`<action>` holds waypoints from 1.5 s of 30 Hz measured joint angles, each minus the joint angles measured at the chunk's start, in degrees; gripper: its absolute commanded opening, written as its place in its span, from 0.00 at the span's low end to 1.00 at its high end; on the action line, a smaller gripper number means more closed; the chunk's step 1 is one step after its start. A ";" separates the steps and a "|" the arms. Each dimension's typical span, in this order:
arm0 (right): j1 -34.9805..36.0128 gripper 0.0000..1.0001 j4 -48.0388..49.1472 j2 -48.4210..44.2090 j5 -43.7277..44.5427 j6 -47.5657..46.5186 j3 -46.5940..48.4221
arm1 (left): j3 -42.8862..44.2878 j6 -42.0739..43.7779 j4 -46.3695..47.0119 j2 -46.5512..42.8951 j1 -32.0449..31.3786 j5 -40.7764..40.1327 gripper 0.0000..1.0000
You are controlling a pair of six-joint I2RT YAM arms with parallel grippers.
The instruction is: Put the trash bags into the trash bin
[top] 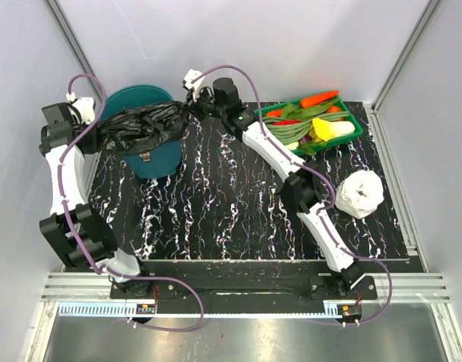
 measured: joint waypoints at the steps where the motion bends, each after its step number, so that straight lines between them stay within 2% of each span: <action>1: 0.00 0.01 -0.15 0.00 -0.09 0.00 -0.26 | -0.46 -0.24 0.24 -0.17 0.02 1.40 0.02; 6: 0.17 0.08 -0.55 0.00 -0.33 -0.63 -1.11 | -3.34 -1.97 3.28 -0.72 0.04 8.35 0.03; 12: 0.96 0.49 -1.77 0.00 1.20 -3.30 -2.89 | -5.95 -3.34 7.15 -0.74 0.20 11.52 0.06; 15: 1.27 0.59 -3.21 0.00 1.99 -4.31 -3.15 | -7.08 -3.93 8.37 -0.74 0.42 12.07 0.10; 21: 1.40 0.65 -4.83 -0.02 3.41 -5.01 -3.15 | -7.50 -4.87 9.31 -0.72 0.44 12.61 0.21; 25: 1.40 0.69 -7.65 -0.26 5.25 -5.22 -3.08 | -7.48 -5.22 9.94 -0.76 0.44 12.61 0.38; 27: 1.38 0.69 -9.86 -0.83 6.38 -5.44 -3.08 | -7.48 -5.31 10.19 -0.94 0.44 12.59 0.42; 30: 1.11 0.70 -14.25 -2.97 7.52 -5.11 -3.61 | -7.48 -5.44 10.43 -1.57 0.44 12.57 0.44; 37: -0.55 0.76 -24.55 -14.78 6.93 -2.80 -9.73 | -7.61 -6.34 13.42 -2.21 0.44 12.48 0.44; 43: -1.27 0.79 -33.24 -21.46 5.49 -0.59 -9.62 | -9.62 -6.80 16.15 -3.04 0.44 11.96 0.44; 44: -1.25 0.84 -34.53 -21.97 4.81 0.24 -9.03 | -10.14 -6.80 16.46 -3.34 0.44 11.93 0.44; 45: -1.22 0.86 -35.34 -22.21 3.93 1.18 -8.55 | -10.51 -6.80 16.63 -3.61 0.44 11.93 0.44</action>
